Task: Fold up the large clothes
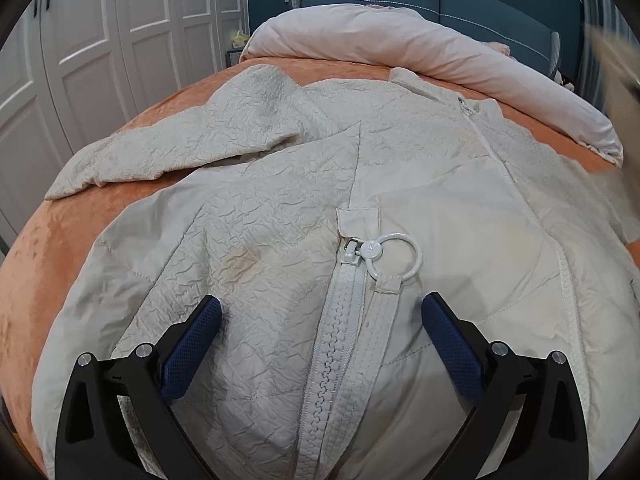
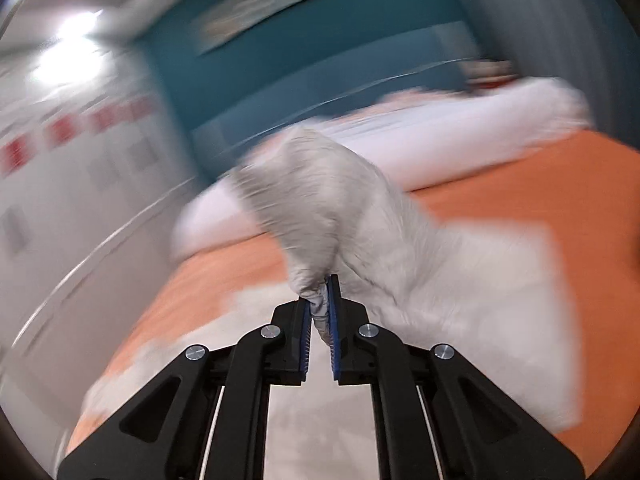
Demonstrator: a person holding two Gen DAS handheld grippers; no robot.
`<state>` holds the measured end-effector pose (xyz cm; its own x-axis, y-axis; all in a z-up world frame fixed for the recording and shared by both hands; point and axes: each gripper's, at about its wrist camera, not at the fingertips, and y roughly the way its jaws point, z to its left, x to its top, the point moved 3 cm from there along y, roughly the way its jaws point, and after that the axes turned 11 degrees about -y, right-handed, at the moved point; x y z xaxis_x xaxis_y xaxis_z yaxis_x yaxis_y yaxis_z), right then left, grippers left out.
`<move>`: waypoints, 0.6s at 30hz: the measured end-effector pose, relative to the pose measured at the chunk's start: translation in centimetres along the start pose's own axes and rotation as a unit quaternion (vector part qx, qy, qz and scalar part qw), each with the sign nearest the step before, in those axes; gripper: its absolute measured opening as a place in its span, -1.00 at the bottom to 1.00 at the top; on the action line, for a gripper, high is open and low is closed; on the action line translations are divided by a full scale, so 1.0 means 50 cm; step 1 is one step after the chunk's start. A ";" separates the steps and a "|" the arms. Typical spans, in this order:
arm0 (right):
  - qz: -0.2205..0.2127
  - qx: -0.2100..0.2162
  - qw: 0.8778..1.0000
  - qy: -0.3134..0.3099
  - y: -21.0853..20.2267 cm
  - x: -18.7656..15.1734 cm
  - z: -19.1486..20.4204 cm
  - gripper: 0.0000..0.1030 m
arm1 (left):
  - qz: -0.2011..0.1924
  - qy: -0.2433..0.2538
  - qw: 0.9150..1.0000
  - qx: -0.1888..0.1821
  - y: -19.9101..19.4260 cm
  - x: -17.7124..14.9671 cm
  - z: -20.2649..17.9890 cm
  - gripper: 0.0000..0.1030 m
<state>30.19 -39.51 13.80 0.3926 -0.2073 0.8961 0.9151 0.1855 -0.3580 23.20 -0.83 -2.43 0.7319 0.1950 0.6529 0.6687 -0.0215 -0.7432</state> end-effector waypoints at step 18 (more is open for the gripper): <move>0.087 -0.101 0.988 0.071 -0.058 -0.240 -0.068 -0.09 | 0.040 -0.131 0.984 -0.117 0.088 0.260 -0.052 0.90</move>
<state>23.13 -40.82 3.21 0.5421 -0.3239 0.7754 0.8262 0.0371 -0.5621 35.99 -0.95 3.17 0.7455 0.4282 0.5107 0.6441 -0.2658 -0.7173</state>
